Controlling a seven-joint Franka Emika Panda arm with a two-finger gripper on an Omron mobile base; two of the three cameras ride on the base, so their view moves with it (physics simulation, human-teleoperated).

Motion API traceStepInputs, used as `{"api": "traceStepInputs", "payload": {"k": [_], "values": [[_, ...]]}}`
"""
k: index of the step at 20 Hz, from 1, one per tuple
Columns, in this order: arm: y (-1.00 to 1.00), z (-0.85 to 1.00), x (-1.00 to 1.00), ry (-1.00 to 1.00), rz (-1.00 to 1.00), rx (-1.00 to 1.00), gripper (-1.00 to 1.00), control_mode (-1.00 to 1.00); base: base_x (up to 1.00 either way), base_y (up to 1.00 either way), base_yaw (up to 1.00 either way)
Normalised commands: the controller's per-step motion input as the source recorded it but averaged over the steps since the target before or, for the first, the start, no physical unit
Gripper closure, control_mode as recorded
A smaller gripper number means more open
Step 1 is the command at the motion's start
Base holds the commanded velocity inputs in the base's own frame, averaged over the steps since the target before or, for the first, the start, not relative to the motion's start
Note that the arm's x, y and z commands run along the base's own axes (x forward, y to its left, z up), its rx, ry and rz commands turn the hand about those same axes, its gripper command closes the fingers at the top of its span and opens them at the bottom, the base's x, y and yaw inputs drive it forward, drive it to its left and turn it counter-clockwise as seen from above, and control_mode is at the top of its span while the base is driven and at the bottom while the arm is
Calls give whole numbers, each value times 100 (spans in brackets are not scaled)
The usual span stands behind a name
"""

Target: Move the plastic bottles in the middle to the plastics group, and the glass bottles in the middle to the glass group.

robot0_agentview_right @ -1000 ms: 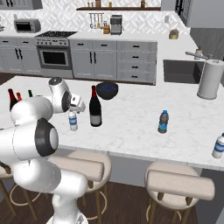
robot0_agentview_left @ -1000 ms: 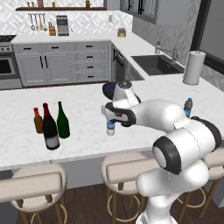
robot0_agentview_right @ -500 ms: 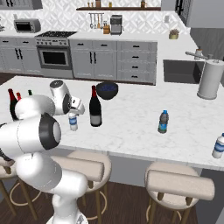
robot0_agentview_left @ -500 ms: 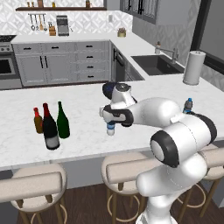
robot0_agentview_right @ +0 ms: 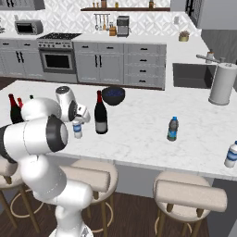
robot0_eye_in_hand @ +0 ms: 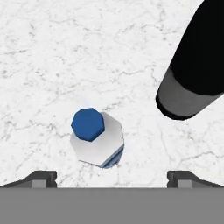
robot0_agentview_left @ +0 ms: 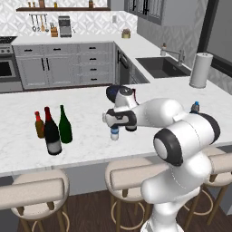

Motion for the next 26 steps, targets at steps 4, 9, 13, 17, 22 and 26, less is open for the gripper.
{"api": "traceStepInputs", "payload": {"k": [4, 9, 13, 17, 22, 26], "values": [[8, -27, 20, 0, 2, 0, -100, -100, 0, 0, 0], [8, -13, 20, 0, 4, 1, -100, -100, 0, 0, 0], [5, -12, 10, 0, 8, 0, -100, -100, 0, 0, 0], [0, -18, 8, 0, 10, 0, -100, -100, 0, 0, 0], [1, -10, 5, -1, 9, 0, 100, -100, 0, 0, 0], [0, -1, 0, -8, 11, 0, 100, -100, 0, 0, 0]]}}
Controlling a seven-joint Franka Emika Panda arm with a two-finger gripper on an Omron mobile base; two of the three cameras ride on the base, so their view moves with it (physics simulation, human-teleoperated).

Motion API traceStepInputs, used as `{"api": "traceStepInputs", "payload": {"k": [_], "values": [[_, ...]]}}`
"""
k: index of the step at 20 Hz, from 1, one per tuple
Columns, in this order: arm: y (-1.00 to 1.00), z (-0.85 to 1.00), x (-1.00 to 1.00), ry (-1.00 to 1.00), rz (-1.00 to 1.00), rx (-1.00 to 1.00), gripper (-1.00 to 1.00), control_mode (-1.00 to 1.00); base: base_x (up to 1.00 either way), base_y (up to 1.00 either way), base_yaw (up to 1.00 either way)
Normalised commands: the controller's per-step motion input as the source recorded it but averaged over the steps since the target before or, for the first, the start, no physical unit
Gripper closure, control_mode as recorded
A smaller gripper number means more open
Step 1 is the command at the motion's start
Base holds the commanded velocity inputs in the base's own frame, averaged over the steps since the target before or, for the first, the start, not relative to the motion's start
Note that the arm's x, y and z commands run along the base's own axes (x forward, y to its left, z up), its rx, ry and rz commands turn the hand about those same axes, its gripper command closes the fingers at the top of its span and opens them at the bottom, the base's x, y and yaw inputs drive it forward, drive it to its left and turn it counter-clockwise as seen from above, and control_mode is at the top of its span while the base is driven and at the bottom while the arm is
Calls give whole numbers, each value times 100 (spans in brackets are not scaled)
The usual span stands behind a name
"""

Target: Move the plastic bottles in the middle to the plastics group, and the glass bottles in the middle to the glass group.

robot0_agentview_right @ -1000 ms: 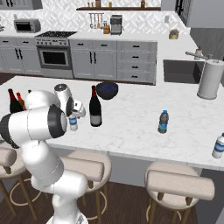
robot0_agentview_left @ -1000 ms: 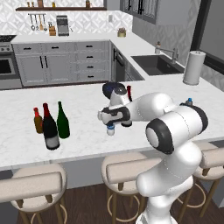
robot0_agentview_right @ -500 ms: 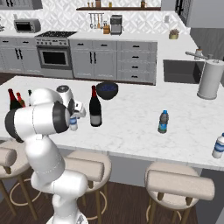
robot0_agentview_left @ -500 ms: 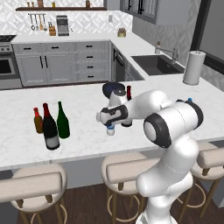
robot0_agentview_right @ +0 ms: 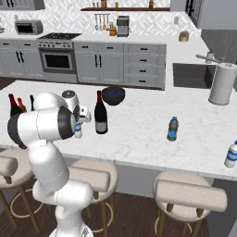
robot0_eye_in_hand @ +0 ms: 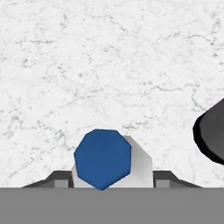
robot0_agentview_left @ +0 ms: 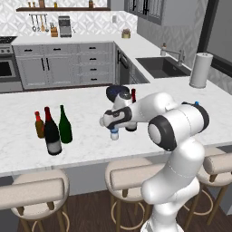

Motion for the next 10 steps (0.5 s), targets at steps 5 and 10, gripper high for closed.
{"api": "traceStepInputs", "payload": {"k": [5, 10], "values": [[-5, -3, 0, -1, 9, 0, 100, -100, 0, 0, 0], [-3, 4, -14, 0, 5, 0, 100, -100, 0, 0, 0]]}}
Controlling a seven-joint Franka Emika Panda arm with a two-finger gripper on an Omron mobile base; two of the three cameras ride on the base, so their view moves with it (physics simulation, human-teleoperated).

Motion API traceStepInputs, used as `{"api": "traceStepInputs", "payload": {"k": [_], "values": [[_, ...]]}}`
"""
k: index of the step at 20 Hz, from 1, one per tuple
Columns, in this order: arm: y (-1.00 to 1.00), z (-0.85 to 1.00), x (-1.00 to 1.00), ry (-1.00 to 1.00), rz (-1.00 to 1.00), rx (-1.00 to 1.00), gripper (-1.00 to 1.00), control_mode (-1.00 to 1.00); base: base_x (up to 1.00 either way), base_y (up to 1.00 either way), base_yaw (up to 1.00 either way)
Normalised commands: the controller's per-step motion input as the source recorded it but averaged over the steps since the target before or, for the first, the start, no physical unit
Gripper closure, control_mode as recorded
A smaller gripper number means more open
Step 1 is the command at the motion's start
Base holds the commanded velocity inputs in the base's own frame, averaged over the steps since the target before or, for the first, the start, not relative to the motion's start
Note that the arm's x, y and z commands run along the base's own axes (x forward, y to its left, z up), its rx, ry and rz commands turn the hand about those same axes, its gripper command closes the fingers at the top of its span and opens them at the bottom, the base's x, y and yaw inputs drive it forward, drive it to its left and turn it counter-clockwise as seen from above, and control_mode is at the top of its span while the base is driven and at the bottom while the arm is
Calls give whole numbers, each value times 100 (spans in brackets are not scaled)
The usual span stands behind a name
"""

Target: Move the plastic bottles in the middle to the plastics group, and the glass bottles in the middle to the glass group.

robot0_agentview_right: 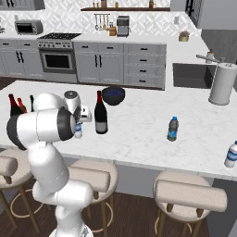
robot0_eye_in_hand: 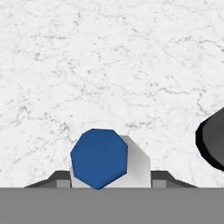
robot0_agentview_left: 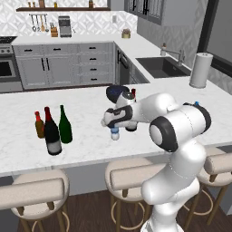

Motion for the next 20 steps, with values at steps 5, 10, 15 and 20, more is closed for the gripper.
{"api": "traceStepInputs", "payload": {"k": [5, 10, 15, 20], "values": [[-18, 30, -51, 1, 0, 0, 100, -100, 0, 0, 0], [-35, 27, -59, 0, -2, 1, 100, -100, 0, 0, 0], [-57, 21, -57, 0, -21, 1, 100, -100, 0, 0, 0], [-62, 22, -40, 4, -21, 1, 100, -100, 0, 0, 0]]}}
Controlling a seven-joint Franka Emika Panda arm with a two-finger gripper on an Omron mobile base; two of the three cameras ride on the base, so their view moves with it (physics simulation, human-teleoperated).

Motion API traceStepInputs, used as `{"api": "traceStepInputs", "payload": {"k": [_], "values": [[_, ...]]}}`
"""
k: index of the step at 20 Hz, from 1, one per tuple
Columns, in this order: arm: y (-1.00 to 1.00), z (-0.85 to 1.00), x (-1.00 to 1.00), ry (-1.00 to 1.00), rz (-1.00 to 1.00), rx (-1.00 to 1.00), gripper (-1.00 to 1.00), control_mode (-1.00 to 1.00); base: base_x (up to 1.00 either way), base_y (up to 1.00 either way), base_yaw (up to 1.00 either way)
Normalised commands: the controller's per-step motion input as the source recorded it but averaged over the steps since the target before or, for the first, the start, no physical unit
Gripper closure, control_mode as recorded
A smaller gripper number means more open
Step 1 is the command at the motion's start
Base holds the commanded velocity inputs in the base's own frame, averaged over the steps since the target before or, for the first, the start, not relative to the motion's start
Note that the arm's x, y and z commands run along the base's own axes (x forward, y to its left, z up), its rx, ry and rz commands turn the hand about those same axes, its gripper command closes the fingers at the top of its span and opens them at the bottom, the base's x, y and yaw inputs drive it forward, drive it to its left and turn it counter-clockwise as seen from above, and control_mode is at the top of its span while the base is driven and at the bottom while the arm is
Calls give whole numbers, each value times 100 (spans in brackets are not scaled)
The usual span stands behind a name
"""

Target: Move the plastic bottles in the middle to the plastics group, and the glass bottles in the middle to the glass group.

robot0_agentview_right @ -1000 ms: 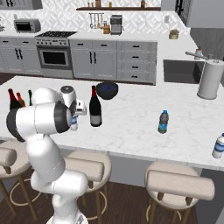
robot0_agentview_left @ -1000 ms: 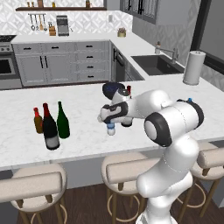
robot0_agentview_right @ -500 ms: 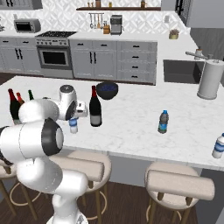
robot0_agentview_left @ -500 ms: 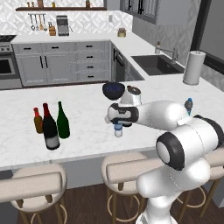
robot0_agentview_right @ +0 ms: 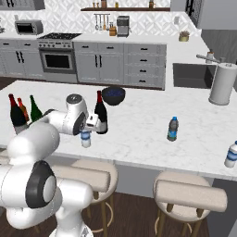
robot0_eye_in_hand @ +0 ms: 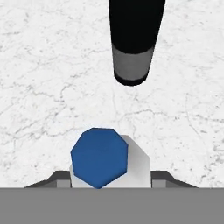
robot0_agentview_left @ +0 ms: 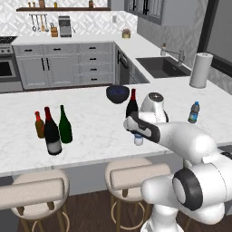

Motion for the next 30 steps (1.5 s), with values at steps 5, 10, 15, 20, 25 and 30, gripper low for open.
{"api": "traceStepInputs", "payload": {"k": [5, 10, 15, 20, 25, 30], "values": [[-68, 19, -29, 4, -23, 1, 100, -100, 0, 0, 0], [-75, 13, -23, 2, -23, 0, 100, -100, 0, 0, 0], [-80, 10, -12, 4, -26, 0, 100, -100, 0, 0, 0], [-83, 10, -4, 7, -26, 0, 100, -100, 0, 0, 0], [-84, 8, 0, 5, -21, 0, 100, -100, 0, 0, 0], [-82, 7, 5, -2, -3, 0, 100, -100, 0, 0, 0]]}}
